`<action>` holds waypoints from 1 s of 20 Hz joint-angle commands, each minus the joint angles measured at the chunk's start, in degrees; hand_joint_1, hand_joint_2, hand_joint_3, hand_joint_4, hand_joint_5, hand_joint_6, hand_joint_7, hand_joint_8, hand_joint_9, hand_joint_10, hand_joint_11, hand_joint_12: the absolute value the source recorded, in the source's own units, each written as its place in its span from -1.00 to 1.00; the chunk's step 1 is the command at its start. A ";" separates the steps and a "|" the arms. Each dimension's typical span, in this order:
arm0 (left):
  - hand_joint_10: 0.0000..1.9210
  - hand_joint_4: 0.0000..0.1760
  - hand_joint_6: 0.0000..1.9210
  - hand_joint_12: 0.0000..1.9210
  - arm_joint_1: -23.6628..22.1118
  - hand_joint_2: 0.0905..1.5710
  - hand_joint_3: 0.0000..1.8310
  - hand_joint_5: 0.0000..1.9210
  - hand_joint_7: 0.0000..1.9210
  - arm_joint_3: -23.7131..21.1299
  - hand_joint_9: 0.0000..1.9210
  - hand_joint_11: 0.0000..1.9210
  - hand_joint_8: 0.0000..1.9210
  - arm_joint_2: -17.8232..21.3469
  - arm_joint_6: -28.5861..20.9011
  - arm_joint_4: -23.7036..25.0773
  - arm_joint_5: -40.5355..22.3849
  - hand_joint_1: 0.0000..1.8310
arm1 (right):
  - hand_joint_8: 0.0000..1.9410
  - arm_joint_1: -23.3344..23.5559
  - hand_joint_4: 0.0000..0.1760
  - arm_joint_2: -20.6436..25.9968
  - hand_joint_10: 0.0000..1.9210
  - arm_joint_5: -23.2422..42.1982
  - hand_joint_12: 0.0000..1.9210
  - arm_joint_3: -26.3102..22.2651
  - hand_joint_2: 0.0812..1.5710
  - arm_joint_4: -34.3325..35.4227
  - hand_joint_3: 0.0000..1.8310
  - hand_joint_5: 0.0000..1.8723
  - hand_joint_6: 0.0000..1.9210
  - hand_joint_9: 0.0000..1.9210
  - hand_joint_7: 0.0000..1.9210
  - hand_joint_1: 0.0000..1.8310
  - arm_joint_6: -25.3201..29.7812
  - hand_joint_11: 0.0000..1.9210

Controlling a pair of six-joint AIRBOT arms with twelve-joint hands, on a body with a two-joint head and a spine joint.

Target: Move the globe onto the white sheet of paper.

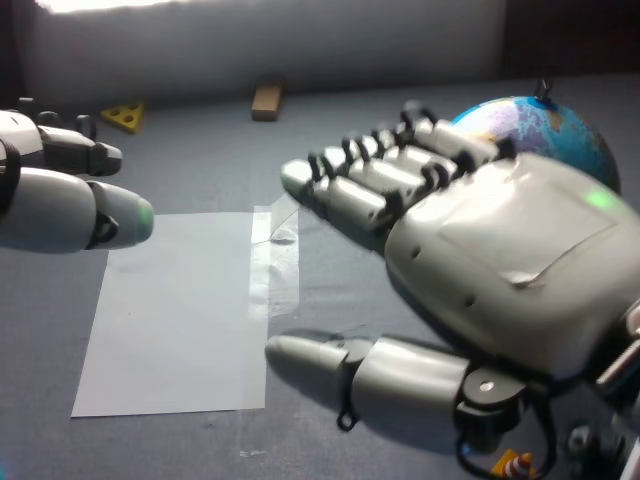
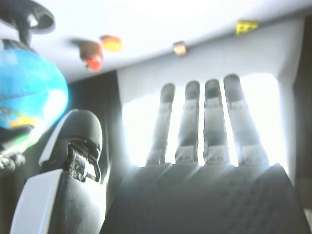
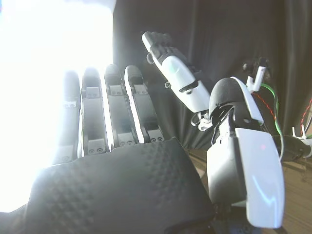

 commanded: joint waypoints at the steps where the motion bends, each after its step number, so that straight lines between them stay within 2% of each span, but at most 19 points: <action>1: -1.00 -0.45 -1.00 -0.79 -0.28 0.58 -1.00 -0.88 -0.93 -0.01 -0.95 -1.00 -1.00 0.35 0.06 3.29 -2.80 -1.00 | -1.00 0.24 -1.00 0.64 -0.99 -3.48 -0.52 -0.10 0.43 -8.56 -0.99 -0.85 -1.00 -0.79 -0.81 -1.00 2.22 -1.00; 3: -1.00 -0.44 -1.00 -0.82 -0.19 0.57 -1.00 -0.91 -0.94 0.18 -0.96 -1.00 -1.00 0.41 0.06 3.76 -2.80 -1.00 | -1.00 -0.94 -1.00 2.56 -0.99 -4.30 -0.55 0.03 0.43 -15.82 -0.99 -0.86 -1.00 -0.80 -0.82 -1.00 6.16 -1.00; 6: -1.00 -0.45 -1.00 -0.82 0.11 0.57 -1.00 -0.91 -0.94 -0.33 -0.97 -1.00 -1.00 0.52 0.07 4.44 -2.80 -1.00 | -1.00 -2.47 -1.00 5.56 -1.00 -5.09 -0.57 0.80 0.43 -18.39 -1.00 -0.86 -1.00 -0.80 -0.82 -1.00 7.30 -1.00; 7: -1.00 -0.46 -1.00 -0.89 0.33 0.57 -1.00 -0.92 -0.97 -0.93 -0.99 -1.00 -1.00 0.62 0.05 4.48 -2.80 -1.00 | -1.00 -3.30 -1.00 6.99 -1.00 -4.33 -0.57 1.43 0.43 -19.79 -1.00 -0.85 -1.00 -0.80 -0.82 -1.00 9.38 -1.00; 8: -1.00 -0.46 -1.00 -0.89 0.61 0.57 -1.00 -0.92 -0.97 -1.92 -0.99 -1.00 -1.00 0.74 0.04 5.03 -2.68 -1.00 | -1.00 -4.39 -1.00 8.67 -1.00 -3.36 -0.57 2.30 0.43 -22.87 -1.00 -0.85 -1.00 -0.80 -0.82 -1.00 13.37 -1.00; 9: -1.00 -0.48 -1.00 -0.91 1.06 0.57 -1.00 -0.93 -0.97 -3.69 -1.00 -1.00 -1.00 0.86 -0.48 7.06 -1.75 -1.00 | -1.00 -6.19 -1.00 10.89 -1.00 -3.28 -0.59 3.58 0.43 -28.07 -1.00 -0.86 -1.00 -0.81 -0.83 -1.00 19.81 -1.00; 11: -1.00 -0.48 -1.00 -0.91 2.51 0.56 -1.00 -0.93 -0.98 -6.23 -1.00 -1.00 -1.00 1.17 -2.58 10.84 -0.98 -1.00 | -1.00 -7.96 -1.00 13.79 -1.00 -3.79 -0.60 5.69 0.43 -34.44 -1.00 -0.89 -1.00 -0.81 -0.86 -1.00 27.80 -1.00; 13: -1.00 -0.48 -1.00 -0.91 4.68 0.56 -1.00 -0.93 -0.97 -7.75 -1.00 -1.00 -1.00 1.78 -2.57 13.16 -3.20 -1.00 | -1.00 -8.70 -1.00 16.04 -1.00 -3.76 -0.60 8.13 0.42 -37.55 -1.00 -0.88 -0.99 -0.81 -0.86 -1.00 34.35 -1.00; 15: -1.00 -0.50 -1.00 -0.93 6.98 0.56 -1.00 -0.93 -0.98 -8.10 -1.00 -1.00 -1.00 1.99 -3.23 13.15 -5.32 -1.00 | -1.00 -8.98 -1.00 17.44 -1.00 -2.67 -0.60 10.70 0.42 -39.90 -1.00 -0.88 -1.00 -0.81 -0.86 -1.00 38.40 -1.00; 17: -1.00 -0.51 -1.00 -0.93 8.62 0.56 -1.00 -0.93 -0.98 -7.98 -1.00 -1.00 -1.00 1.99 -4.44 13.50 -7.56 -1.00 | -1.00 -9.14 -1.00 19.13 -1.00 0.37 -0.60 14.00 0.42 -43.26 -1.00 -0.89 -1.00 -0.81 -0.87 -1.00 46.16 -1.00; 20: -1.00 -0.51 -1.00 -0.93 11.66 0.56 -1.00 -0.92 -0.97 -6.78 -1.00 -1.00 -1.00 1.51 -6.52 14.62 -11.08 -1.00 | -1.00 -9.21 -1.00 21.52 -1.00 4.83 -0.60 19.75 0.42 -51.00 -1.00 -0.89 -1.00 -0.81 -0.87 -1.00 63.72 -1.00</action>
